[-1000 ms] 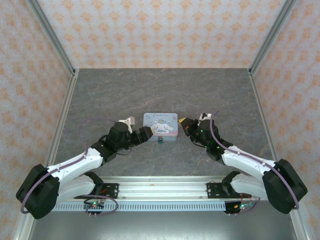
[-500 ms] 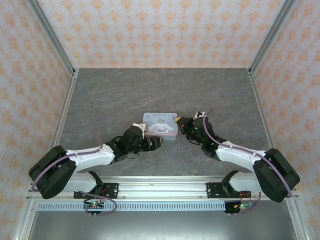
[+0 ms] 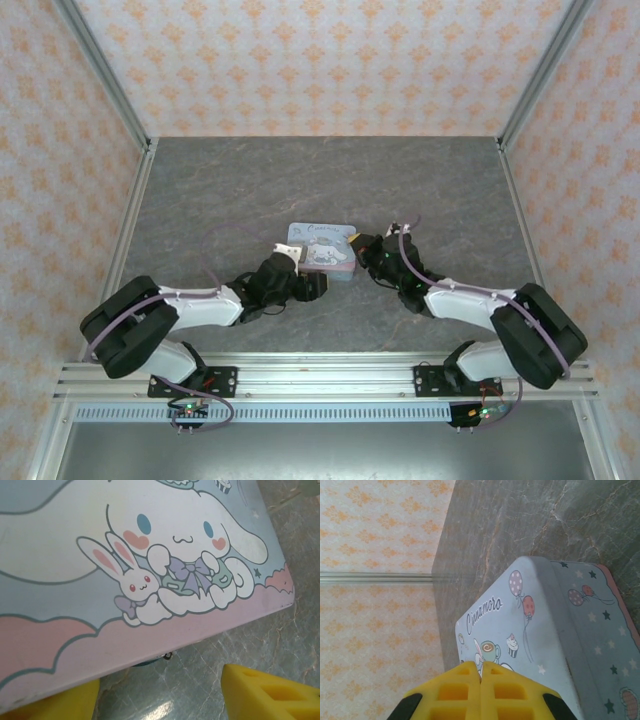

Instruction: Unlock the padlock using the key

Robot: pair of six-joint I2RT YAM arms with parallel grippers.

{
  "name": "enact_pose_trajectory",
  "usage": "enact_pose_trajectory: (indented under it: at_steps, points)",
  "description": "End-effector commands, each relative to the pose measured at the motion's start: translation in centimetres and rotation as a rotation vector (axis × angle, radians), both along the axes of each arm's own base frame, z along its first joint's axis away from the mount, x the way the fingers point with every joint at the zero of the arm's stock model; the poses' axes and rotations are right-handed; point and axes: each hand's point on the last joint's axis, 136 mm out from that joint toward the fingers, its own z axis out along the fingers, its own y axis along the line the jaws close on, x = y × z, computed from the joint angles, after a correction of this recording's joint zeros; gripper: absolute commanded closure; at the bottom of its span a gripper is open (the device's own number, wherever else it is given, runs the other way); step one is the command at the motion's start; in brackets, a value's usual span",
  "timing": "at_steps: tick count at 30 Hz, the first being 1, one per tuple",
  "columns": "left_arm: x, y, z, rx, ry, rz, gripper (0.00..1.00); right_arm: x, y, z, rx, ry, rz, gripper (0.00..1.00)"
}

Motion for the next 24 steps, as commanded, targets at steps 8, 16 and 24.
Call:
enact_pose_trajectory:
  at_steps: [8,16,24]
  points:
    - [0.8,-0.1,-2.1,0.041,-0.044,0.004,0.36,1.9,0.8,0.8,0.020,-0.055,-0.020,1.00]
    - [2.0,0.0,-2.5,0.086,-0.093,0.026,0.37,1.9,0.4,0.4,0.015,-0.046,-0.030,1.00]
    - [2.4,-2.7,-2.1,0.035,-0.109,-0.028,0.38,1.8,0.1,-0.2,0.002,-0.033,-0.039,1.00]
